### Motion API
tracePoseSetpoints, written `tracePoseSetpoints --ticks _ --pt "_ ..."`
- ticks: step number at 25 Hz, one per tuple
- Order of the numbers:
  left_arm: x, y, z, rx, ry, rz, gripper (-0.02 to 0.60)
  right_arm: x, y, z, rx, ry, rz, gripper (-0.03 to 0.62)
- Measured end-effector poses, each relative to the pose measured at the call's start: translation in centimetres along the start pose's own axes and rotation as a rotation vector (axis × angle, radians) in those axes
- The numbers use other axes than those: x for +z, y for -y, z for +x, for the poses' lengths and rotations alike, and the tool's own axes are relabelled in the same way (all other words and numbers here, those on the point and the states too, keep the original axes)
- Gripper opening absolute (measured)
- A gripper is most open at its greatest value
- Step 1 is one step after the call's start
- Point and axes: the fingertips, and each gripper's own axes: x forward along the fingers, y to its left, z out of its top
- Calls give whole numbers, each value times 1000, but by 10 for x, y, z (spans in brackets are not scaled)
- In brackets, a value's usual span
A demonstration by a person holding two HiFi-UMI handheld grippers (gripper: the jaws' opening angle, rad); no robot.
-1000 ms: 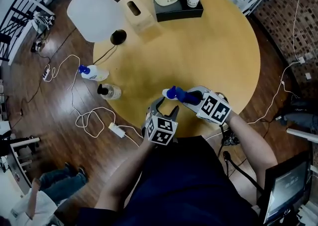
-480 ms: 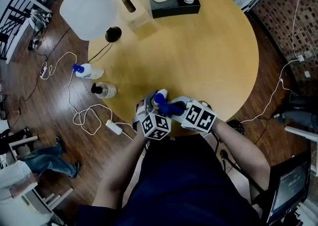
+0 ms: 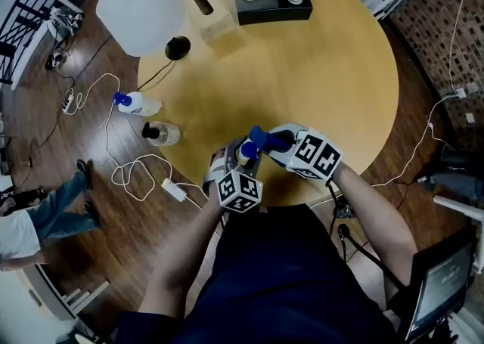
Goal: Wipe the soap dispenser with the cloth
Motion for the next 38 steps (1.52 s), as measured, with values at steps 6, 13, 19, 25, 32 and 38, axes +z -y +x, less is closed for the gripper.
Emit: tracePoseSetpoints --ticks 6,13,19,25,32,38 --pt "-2 -2 0 -20 -17 -11 247 -6 14 -2 -56 55 145 100" --pt "33 -17 -41 -15 60 -104 276 -60 44 -25 -235 115 492 101" --pt "47 -49 -41 -10 95 -399 150 -60 20 -9 -280 242 688 103" --pt "0 -96 -49 -16 230 -1188 144 -30 17 -7 -319 349 712 104" --pt "-56 -74 -59 -43 390 -1655 144 28 12 13 -283 408 646 103" --pt "-61 -45 -63 -73 396 -1729 146 25 -15 69 -255 233 495 103"
